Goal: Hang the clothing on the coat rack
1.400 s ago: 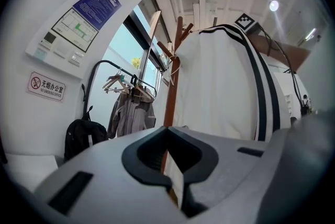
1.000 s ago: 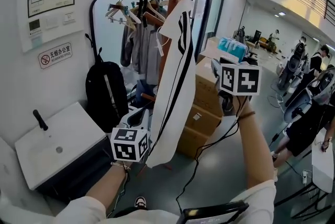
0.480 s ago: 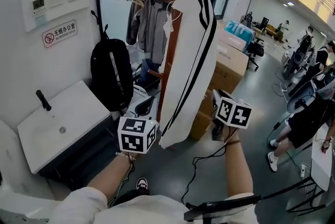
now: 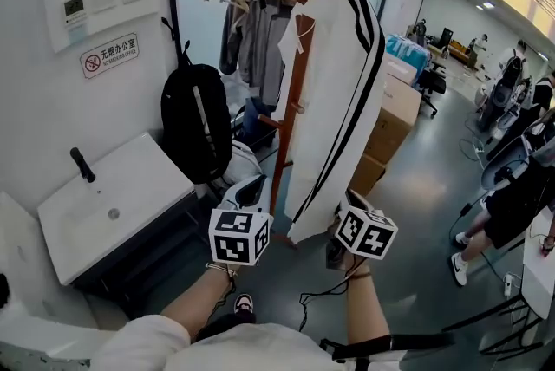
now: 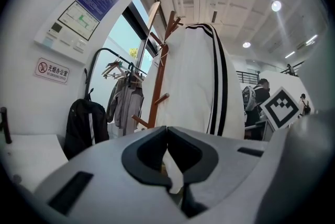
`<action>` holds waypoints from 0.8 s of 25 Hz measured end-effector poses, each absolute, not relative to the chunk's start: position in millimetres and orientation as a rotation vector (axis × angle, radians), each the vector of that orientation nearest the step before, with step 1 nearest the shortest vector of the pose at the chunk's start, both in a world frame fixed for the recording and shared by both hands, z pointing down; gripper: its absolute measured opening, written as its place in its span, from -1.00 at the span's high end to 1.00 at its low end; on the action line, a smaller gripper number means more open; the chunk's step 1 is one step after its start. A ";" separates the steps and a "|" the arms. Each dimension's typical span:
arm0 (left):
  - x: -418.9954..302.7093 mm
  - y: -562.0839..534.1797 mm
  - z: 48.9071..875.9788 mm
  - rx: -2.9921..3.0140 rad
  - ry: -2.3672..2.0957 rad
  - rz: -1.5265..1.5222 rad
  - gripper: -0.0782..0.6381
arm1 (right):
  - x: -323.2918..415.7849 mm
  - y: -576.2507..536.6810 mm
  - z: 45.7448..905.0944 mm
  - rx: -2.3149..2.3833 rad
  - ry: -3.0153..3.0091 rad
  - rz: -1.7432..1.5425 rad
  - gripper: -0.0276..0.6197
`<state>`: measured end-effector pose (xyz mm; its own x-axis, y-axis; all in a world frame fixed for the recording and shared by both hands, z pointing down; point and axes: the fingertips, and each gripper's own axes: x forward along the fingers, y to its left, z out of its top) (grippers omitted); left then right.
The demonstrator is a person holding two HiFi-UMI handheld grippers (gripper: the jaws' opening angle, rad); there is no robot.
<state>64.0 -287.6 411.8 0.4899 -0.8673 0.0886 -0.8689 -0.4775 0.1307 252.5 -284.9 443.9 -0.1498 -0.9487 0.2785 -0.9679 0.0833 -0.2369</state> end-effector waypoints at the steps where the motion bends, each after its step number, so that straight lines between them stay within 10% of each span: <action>1: 62.0 -285.3 415.1 2.563 -1.515 0.016 0.76 | 247.5 -281.9 445.4 2.012 -2.274 0.554 0.82; 20: 34.7 -238.8 457.7 2.442 -1.554 -0.008 0.76 | 222.7 -208.7 498.8 1.974 -2.260 0.643 0.84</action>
<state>34.7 -238.8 457.7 0.4323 -0.8927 0.1271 -0.8914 -0.4019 0.2093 222.7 -208.7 498.8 -0.1708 -0.9310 0.3227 -0.9615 0.0859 -0.2611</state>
